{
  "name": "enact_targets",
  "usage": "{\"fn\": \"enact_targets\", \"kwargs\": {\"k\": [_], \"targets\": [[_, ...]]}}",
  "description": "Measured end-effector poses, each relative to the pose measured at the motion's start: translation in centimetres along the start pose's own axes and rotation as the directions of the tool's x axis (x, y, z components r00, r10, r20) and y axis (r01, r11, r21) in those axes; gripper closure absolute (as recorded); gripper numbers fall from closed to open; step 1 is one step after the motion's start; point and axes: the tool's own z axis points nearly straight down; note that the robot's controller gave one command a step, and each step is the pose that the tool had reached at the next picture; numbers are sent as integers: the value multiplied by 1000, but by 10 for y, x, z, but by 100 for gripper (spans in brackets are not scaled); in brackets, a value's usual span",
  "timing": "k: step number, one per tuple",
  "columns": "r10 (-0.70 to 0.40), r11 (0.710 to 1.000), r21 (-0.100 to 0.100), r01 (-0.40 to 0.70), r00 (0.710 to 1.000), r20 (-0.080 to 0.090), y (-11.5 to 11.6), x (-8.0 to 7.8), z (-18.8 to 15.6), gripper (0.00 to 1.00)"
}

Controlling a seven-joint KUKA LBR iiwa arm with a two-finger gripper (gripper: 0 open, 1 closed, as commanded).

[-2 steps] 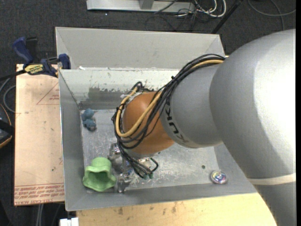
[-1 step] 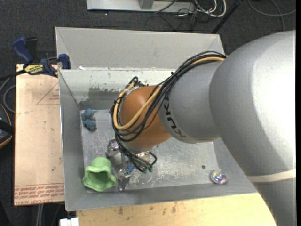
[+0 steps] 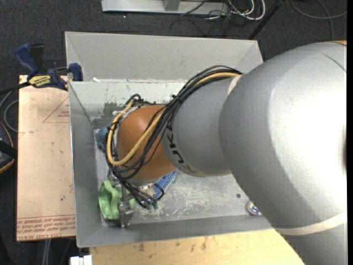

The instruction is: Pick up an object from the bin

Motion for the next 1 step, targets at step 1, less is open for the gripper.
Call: {"fn": "enact_targets", "kwargs": {"k": [1], "targets": [[4,1000,-2,-4,1000,2,-2,-1,-1,100]]}}
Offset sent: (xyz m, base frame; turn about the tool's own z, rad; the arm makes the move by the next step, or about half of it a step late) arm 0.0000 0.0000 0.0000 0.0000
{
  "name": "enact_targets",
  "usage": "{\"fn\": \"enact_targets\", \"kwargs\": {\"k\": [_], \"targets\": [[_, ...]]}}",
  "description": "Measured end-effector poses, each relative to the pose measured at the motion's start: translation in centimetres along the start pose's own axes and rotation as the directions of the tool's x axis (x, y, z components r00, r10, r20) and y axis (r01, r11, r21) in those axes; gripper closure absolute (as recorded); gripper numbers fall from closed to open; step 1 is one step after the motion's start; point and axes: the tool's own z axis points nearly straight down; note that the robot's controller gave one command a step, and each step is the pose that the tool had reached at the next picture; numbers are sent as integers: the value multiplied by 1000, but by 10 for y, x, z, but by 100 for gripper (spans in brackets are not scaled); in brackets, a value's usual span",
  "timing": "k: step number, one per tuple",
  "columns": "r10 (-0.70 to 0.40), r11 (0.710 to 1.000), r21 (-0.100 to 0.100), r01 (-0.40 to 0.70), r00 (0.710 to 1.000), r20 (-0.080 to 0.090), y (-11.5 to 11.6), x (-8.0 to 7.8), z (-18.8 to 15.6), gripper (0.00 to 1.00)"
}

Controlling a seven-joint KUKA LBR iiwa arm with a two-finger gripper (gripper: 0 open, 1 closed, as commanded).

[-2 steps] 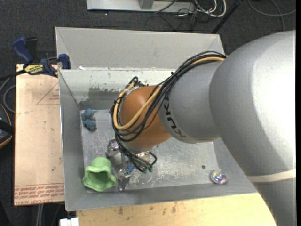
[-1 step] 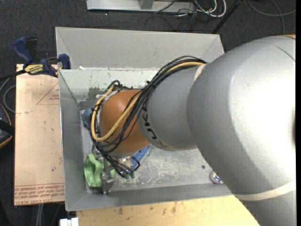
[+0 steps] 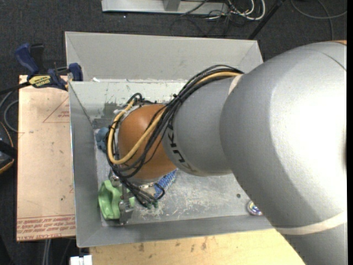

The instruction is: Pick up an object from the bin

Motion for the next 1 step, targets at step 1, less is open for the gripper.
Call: {"fn": "enact_targets", "kwargs": {"k": [1], "targets": [[-21,1000,1,21,1000,0,5,-5,-171,100]]}}
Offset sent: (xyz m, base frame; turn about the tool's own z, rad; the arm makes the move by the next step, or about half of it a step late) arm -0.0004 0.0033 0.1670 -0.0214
